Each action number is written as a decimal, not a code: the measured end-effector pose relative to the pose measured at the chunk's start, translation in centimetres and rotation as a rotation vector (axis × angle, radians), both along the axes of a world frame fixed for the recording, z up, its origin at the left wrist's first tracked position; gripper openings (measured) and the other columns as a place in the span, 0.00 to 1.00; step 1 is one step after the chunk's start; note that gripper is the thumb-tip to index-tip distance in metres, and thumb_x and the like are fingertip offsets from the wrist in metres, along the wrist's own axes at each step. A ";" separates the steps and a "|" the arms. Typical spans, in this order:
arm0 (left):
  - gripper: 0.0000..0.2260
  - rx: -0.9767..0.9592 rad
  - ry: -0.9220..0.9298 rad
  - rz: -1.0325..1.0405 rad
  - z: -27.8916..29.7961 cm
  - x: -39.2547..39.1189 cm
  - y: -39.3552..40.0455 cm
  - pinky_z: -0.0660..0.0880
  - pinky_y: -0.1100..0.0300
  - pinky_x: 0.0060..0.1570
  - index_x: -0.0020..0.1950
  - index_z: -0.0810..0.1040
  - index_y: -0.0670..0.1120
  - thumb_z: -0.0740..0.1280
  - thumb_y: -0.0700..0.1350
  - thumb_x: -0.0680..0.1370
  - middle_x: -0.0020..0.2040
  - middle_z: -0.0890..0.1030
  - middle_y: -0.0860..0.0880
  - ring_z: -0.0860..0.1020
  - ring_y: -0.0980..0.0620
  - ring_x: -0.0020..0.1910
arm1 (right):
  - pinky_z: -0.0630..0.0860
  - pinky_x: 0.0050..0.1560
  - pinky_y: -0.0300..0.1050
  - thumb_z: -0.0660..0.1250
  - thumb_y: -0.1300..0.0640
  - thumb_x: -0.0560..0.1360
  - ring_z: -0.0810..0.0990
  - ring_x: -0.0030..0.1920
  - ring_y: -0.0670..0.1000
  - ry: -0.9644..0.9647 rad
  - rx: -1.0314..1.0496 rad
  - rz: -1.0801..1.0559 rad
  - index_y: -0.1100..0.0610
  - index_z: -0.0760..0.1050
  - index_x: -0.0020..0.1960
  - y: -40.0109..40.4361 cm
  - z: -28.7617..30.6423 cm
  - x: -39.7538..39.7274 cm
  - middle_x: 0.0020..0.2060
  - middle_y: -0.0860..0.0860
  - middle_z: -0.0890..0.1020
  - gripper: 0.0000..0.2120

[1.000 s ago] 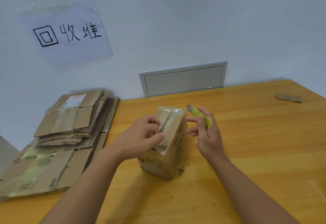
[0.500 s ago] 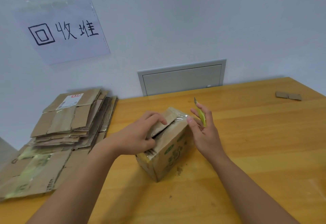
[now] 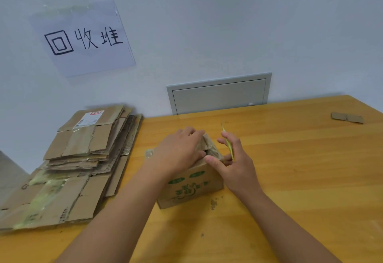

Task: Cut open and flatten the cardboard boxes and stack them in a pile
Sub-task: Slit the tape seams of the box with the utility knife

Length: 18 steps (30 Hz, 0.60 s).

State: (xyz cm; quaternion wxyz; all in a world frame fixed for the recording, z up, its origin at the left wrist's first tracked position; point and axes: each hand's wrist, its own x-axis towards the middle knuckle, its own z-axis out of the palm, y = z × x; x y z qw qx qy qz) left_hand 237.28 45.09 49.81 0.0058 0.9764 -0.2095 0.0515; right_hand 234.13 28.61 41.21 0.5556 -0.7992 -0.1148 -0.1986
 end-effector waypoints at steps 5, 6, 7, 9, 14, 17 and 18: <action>0.24 0.008 -0.060 0.041 -0.4 -0.5 -0.5 0.72 0.53 0.59 0.75 0.63 0.50 0.61 0.56 0.81 0.69 0.69 0.49 0.70 0.47 0.65 | 0.77 0.46 0.38 0.64 0.24 0.65 0.81 0.50 0.46 -0.020 -0.017 -0.010 0.32 0.59 0.67 0.0 0.0 0.0 0.62 0.35 0.74 0.34; 0.22 0.012 -0.065 0.033 -0.3 -0.5 -0.5 0.73 0.52 0.57 0.73 0.66 0.50 0.61 0.55 0.81 0.68 0.70 0.49 0.71 0.47 0.64 | 0.79 0.46 0.39 0.63 0.24 0.65 0.82 0.48 0.44 -0.023 -0.022 -0.008 0.32 0.59 0.67 0.1 0.1 -0.1 0.61 0.34 0.74 0.34; 0.19 0.016 -0.060 0.026 -0.2 -0.5 -0.5 0.75 0.51 0.55 0.71 0.68 0.50 0.61 0.54 0.81 0.67 0.71 0.49 0.73 0.47 0.62 | 0.79 0.45 0.39 0.64 0.25 0.66 0.82 0.45 0.42 -0.024 -0.020 -0.003 0.32 0.60 0.66 0.4 0.0 -0.2 0.59 0.32 0.74 0.32; 0.16 -0.003 -0.026 0.013 -0.2 -0.4 -0.4 0.76 0.50 0.53 0.69 0.70 0.49 0.61 0.49 0.82 0.67 0.71 0.49 0.75 0.47 0.59 | 0.79 0.43 0.39 0.63 0.28 0.70 0.81 0.41 0.40 -0.048 -0.025 0.012 0.33 0.62 0.65 1.0 -0.1 -0.6 0.56 0.32 0.76 0.26; 0.17 -0.180 -0.015 -0.040 -0.9 -0.5 1.1 0.71 0.55 0.59 0.72 0.71 0.48 0.58 0.46 0.83 0.69 0.72 0.51 0.74 0.48 0.62 | 0.81 0.41 0.56 0.57 0.36 0.78 0.83 0.38 0.50 -0.069 0.086 0.055 0.31 0.67 0.63 1.2 -0.9 -0.6 0.54 0.39 0.82 0.14; 0.15 -0.238 -0.040 -0.072 -1.1 -0.2 1.7 0.69 0.59 0.59 0.69 0.74 0.48 0.58 0.47 0.84 0.66 0.76 0.52 0.75 0.51 0.62 | 0.80 0.39 0.61 0.58 0.37 0.78 0.82 0.35 0.54 -0.044 0.128 0.067 0.28 0.66 0.62 1.1 -0.9 -0.7 0.53 0.38 0.83 0.14; 0.15 -0.262 -0.050 -0.083 -1.2 -0.1 1.8 0.69 0.60 0.58 0.68 0.75 0.47 0.59 0.47 0.83 0.64 0.77 0.52 0.75 0.51 0.61 | 0.80 0.40 0.62 0.59 0.37 0.77 0.82 0.35 0.54 -0.037 0.148 0.066 0.29 0.67 0.62 1.2 -0.8 -0.7 0.52 0.41 0.83 0.14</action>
